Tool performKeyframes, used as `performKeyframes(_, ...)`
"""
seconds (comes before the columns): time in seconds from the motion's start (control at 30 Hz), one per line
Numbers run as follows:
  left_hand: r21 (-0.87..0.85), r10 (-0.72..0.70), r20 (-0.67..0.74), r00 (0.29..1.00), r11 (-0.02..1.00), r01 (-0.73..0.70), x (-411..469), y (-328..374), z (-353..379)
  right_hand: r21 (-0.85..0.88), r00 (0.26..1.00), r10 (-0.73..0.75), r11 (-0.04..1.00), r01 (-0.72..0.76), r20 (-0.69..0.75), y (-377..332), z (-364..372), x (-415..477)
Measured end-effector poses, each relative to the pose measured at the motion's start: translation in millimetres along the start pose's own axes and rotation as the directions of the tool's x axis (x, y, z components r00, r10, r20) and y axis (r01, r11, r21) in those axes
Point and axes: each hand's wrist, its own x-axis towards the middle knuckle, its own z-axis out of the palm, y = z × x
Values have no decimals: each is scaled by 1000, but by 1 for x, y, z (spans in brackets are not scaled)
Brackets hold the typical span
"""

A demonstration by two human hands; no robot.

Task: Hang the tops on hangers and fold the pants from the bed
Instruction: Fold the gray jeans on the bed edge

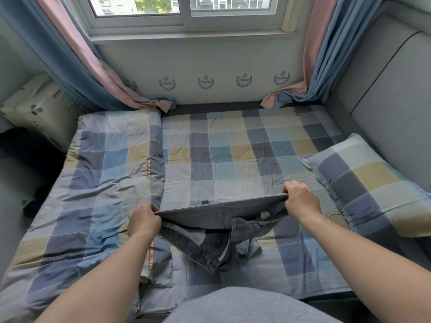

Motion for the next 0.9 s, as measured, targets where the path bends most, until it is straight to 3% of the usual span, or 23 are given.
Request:
performKeyframes(0.23, 23, -104, -70, 992, 994, 106, 1, -27, 7, -26, 997, 75, 997, -75, 5, 11, 6, 4)
performKeyframes(0.37, -190, -283, -79, 956, 946, 264, 9, -40, 5, 57, 988, 154, 986, -154, 0, 19, 5, 9)
performKeyframes(0.43, -333, -455, 28, 890, 835, 438, 16, -41, 4, 59, 980, 194, 979, -196, 34, 19, 6, 12)
performKeyframes(0.5, -478, -553, 204, 808, 664, 575, 18, -39, 2, 56, 966, 242, 967, -248, 90, 19, 10, 13)
performKeyframes(0.63, -657, -534, 382, 755, 418, 628, 14, -29, -1, 185, 928, 332, 914, -360, 168, 17, 13, 11)
performKeyframes(0.7, -647, -488, 494, 719, 346, 680, 16, -26, -7, 472, 885, 386, 749, -465, 259, 11, 13, 12)
performKeyframes(0.77, -636, -417, 633, 653, 202, 745, 20, -22, -15, 722, 832, 406, 433, -539, 378, 3, 11, 14)
performKeyframes(0.83, -652, -333, 706, 625, 39, 758, 23, -18, -19, 828, 802, 377, 137, -544, 464, -3, 7, 16)
performKeyframes(0.9, -688, -266, 714, 647, -99, 719, 26, -13, -20, 840, 780, 327, -97, -533, 533, -6, 4, 18)
